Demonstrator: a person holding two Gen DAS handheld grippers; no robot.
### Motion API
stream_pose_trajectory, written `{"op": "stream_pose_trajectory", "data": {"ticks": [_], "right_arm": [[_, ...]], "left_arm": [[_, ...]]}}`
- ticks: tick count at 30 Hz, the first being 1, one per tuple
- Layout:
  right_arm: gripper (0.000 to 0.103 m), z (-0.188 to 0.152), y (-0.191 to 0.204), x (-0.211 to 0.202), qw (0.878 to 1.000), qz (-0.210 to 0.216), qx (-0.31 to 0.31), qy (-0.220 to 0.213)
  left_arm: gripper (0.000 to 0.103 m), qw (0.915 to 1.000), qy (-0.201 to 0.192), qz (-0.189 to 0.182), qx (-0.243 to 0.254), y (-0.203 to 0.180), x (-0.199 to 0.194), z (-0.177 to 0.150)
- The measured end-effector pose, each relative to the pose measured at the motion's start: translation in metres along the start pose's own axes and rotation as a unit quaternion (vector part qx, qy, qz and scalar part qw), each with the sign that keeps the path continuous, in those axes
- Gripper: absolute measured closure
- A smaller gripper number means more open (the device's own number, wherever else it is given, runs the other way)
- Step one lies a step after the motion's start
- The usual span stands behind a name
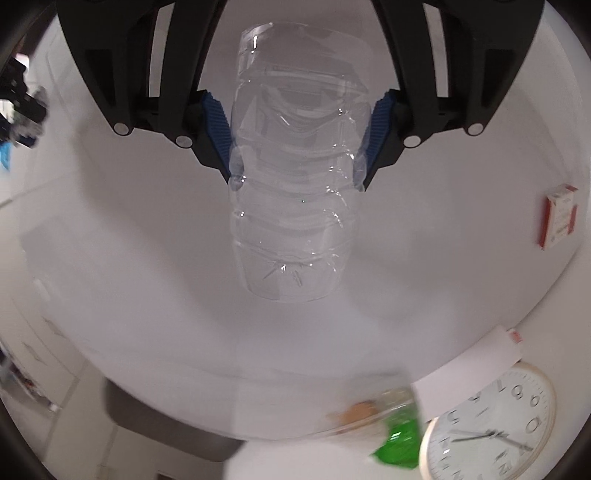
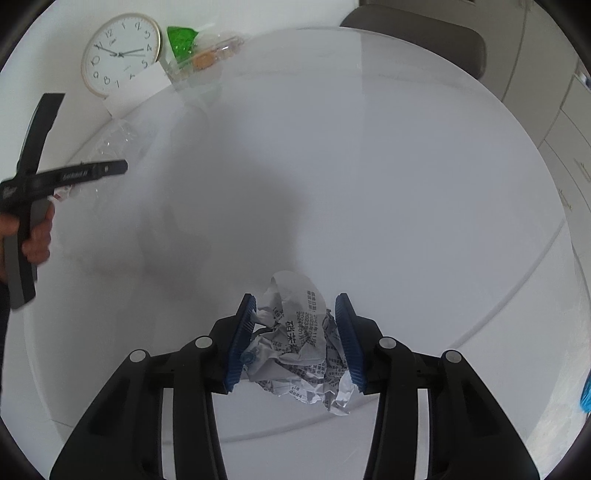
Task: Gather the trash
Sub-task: 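Grasp the clear plastic bottle with the left tool while the right tool grasps the white printed paper, then carry the bottle and white paper to the wastebasket and release them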
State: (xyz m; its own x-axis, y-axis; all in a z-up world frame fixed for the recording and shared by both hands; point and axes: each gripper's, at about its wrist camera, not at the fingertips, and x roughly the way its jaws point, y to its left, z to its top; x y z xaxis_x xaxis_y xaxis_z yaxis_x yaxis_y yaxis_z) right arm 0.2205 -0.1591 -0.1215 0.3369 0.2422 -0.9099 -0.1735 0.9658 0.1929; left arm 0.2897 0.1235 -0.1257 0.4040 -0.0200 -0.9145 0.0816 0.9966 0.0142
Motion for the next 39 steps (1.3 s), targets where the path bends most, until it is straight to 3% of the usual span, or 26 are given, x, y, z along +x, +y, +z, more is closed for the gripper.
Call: {"op": "stream_pose_trajectory", "data": {"ticks": [9, 17, 23, 28, 33, 35, 37, 39], "right_arm": [[0.058, -0.07, -0.043, -0.064, 0.999, -0.012, 0.038, -0.017], [0.058, -0.156, -0.09, -0.13, 0.995, -0.032, 0.093, -0.036], [0.058, -0.223, -0.123, -0.17, 0.988, -0.051, 0.137, -0.05], [0.057, -0.276, -0.147, -0.183, 0.981, -0.073, 0.172, -0.044], [0.056, -0.331, -0.163, -0.168, 0.976, -0.096, 0.195, -0.004], [0.051, -0.349, -0.168, -0.157, 0.974, -0.093, 0.206, 0.017], [0.028, -0.364, -0.169, -0.145, 0.97, -0.097, 0.218, 0.039], [0.014, -0.376, -0.171, -0.142, 0.966, -0.106, 0.233, 0.042]], "left_arm": [[0.043, 0.9959, 0.0, -0.059, 0.069, -0.127, -0.061, -0.078], [0.043, 0.9846, 0.013, -0.124, 0.123, -0.234, -0.11, -0.146], [0.043, 0.9741, 0.011, -0.149, 0.169, -0.298, -0.143, -0.181], [0.042, 0.9636, 0.011, -0.159, 0.215, -0.338, -0.159, -0.203], [0.042, 0.9525, 0.017, -0.167, 0.254, -0.369, -0.166, -0.219], [0.042, 0.9467, 0.022, -0.171, 0.272, -0.381, -0.164, -0.223], [0.042, 0.9407, 0.028, -0.176, 0.289, -0.39, -0.164, -0.228], [0.042, 0.9356, 0.033, -0.179, 0.303, -0.4, -0.167, -0.238]]}}
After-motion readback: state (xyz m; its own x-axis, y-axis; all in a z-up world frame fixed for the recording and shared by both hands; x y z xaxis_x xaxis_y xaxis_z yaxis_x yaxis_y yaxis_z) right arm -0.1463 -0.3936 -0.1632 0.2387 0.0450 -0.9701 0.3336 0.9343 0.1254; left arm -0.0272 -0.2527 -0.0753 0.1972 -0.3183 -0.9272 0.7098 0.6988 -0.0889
